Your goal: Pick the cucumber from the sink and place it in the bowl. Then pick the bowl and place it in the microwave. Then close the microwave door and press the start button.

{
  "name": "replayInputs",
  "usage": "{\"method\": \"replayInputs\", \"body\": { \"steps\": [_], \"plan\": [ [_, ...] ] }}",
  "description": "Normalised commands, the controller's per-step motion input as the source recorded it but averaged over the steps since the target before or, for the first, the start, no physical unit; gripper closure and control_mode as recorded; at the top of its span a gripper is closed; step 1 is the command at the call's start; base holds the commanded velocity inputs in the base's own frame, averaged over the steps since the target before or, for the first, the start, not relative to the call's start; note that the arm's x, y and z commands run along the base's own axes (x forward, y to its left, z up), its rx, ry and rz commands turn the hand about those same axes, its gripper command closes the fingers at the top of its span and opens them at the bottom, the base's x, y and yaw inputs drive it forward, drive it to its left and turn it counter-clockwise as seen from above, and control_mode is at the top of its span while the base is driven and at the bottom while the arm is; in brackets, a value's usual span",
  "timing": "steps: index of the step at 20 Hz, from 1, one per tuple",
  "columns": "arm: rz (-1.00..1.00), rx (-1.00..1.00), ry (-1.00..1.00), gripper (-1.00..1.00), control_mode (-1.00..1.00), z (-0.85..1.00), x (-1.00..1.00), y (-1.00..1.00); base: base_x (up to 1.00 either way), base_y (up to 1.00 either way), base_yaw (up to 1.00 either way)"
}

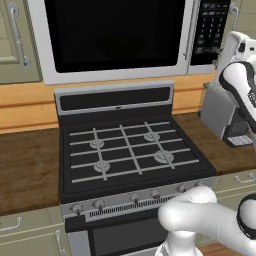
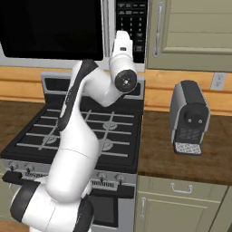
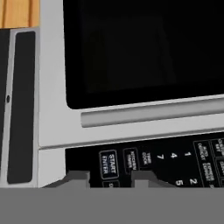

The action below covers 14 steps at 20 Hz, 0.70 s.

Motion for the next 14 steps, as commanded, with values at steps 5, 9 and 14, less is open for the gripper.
{"method": "replayInputs", "body": {
  "steps": [5,9,14],
  "plan": [
    [0.0,0.0,-0.1,1.0,-1.0,0.07,0.54,0.22,0.0,0.0,0.0],
    [0.0,0.0,0.0,1.0,-1.0,0.0,0.58,-0.01,0.0,0.0,0.0],
    [0.0,0.02,0.0,1.0,-1.0,0.0,0.33,-0.19,0.0,0.0,0.0]
  ]
}}
